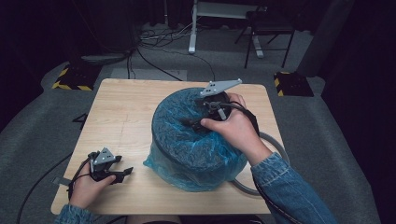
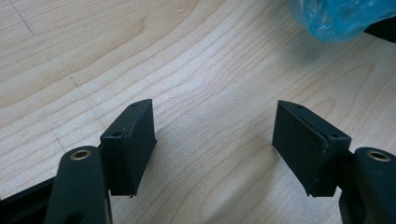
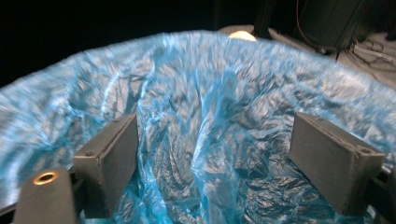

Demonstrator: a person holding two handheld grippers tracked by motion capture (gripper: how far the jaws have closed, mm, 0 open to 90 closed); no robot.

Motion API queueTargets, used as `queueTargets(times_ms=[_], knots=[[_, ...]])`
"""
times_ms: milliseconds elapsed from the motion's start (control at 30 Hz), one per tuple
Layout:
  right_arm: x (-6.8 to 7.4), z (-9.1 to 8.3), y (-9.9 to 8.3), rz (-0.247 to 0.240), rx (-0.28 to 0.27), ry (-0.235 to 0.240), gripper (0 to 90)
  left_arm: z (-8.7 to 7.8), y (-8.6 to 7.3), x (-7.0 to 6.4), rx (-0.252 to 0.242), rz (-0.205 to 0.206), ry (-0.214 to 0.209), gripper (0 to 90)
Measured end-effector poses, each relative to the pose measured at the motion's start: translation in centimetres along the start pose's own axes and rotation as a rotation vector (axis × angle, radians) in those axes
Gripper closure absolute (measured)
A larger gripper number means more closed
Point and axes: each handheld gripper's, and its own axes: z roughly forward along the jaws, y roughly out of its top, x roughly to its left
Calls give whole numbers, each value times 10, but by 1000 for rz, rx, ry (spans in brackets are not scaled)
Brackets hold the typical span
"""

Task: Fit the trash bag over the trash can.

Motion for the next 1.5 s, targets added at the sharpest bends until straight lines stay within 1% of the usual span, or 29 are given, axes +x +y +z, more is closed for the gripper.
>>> queueTargets(times_ms=[100,133,200,300,433,667,767,933,1033,1067,1133,1267,1367,1400,1500], knots=[[0,6,-2,2,29,-2,165,0,0,0,0,2,1,299],[1,8,-2,1,39,-4,165,0,0,0,3,9,3,299],[1,12,-3,4,58,-1,163,0,0,-1,3,3,5,298],[2,17,-5,10,83,0,163,1,0,-1,4,8,8,297],[3,25,-7,5,140,9,154,1,0,-2,4,10,9,297],[4,39,-15,22,251,23,150,1,0,-2,6,11,10,294],[4,44,-18,32,292,33,150,1,0,-2,7,19,14,294],[7,50,-21,66,337,46,153,1,0,-3,8,17,13,290],[7,54,-25,57,410,45,172,1,0,-3,9,18,13,288],[8,55,-25,50,423,50,190,1,0,-3,9,18,12,288],[9,55,-24,51,411,68,206,1,0,-3,9,18,12,287],[9,49,-19,32,345,34,222,1,0,-2,7,17,12,287],[8,41,-13,27,280,11,229,1,0,-2,7,17,12,287],[8,38,-10,26,263,9,236,1,0,-2,7,16,12,287],[7,25,-1,34,179,0,255,1,0,-2,7,12,7,288]])
